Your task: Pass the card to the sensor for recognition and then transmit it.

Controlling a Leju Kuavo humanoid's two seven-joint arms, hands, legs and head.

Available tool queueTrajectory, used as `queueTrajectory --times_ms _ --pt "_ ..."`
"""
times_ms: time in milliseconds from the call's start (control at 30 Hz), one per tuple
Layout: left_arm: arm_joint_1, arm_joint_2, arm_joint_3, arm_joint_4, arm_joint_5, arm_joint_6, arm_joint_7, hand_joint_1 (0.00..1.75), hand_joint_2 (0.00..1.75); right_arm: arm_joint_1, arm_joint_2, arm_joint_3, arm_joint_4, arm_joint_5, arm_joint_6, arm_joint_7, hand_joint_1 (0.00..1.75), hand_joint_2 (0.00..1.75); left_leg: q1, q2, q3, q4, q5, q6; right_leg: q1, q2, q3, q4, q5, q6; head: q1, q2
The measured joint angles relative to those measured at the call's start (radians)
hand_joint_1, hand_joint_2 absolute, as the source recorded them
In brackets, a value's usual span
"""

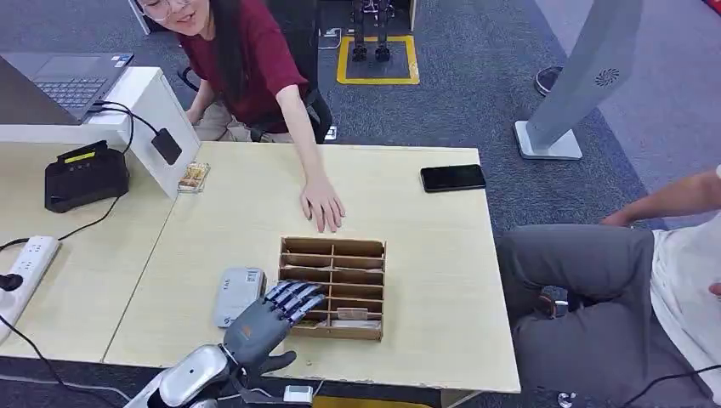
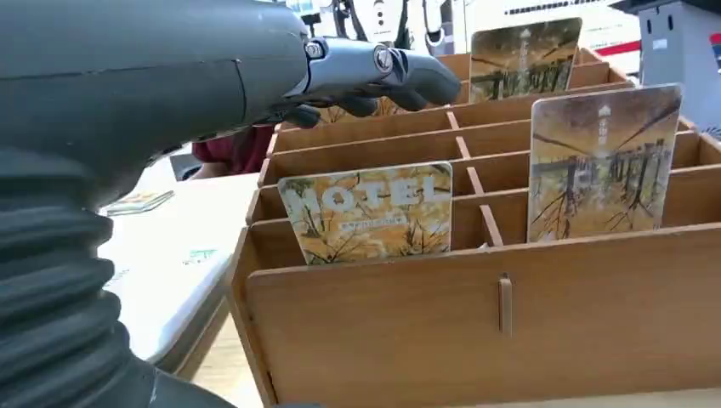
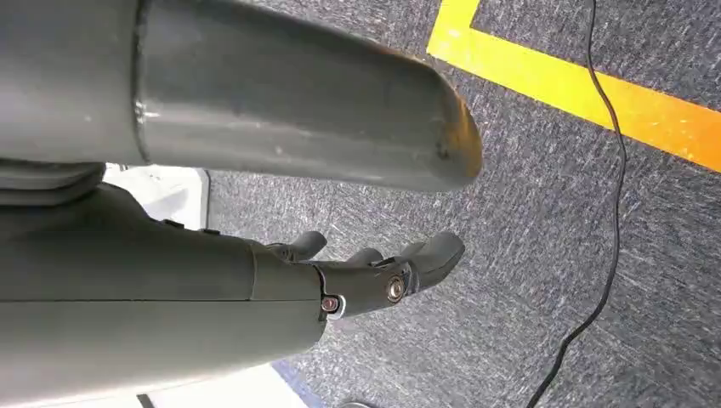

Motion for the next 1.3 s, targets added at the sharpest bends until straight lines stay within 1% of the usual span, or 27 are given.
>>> queueTrajectory --times_ms 200,233,267,667,1133,1300 --pt "0.0 -0.001 0.0 0.008 0.0 0.001 0.0 0.0 1.75 0.0 0.0 0.0 0.0 0.0 0.0 -0.002 0.0 0.0 0.0 0.0 0.0 0.0 0.0 0.0 0.0 0.0 0.0 0.0 0.0 0.0 0.0 0.0" --pt "0.0 -0.001 0.0 0.008 0.0 0.001 0.0 0.35 1.75 0.0 0.0 0.0 0.0 0.0 0.0 -0.002 0.0 0.0 0.0 0.0 0.0 0.0 0.0 0.0 0.0 0.0 0.0 0.0 0.0 0.0 0.0 0.0" --pt "0.0 -0.001 0.0 0.009 0.0 0.001 0.0 1.75 1.75 0.0 0.0 0.0 0.0 0.0 0.0 -0.002 0.0 0.0 0.0 0.0 0.0 0.0 0.0 0.0 0.0 0.0 0.0 0.0 0.0 0.0 0.0 0.0" --pt "-0.011 -0.006 0.0 0.01 0.009 0.017 0.0 1.75 1.75 0.0 0.0 0.0 0.0 0.0 0.0 -0.002 0.0 0.0 0.0 0.0 0.0 0.0 0.0 0.0 0.0 0.0 0.0 0.0 0.0 0.0 0.0 0.0" --pt "-0.01 -0.006 0.0 0.01 0.018 0.017 -0.002 1.75 1.75 0.0 0.0 0.0 0.0 0.0 0.001 0.0 0.0 0.0 0.0 0.0 0.0 0.0 0.0 0.0 0.0 0.0 0.001 0.0 0.0 0.0 0.0 0.0" --pt "-0.009 -0.006 0.0 0.01 0.035 0.018 -0.011 1.75 1.75 0.0 0.0 0.0 0.0 0.0 0.001 0.0 0.0 0.0 0.0 0.0 0.0 0.0 0.0 0.0 0.0 0.0 0.001 0.0 0.0 0.0 0.0 0.0"
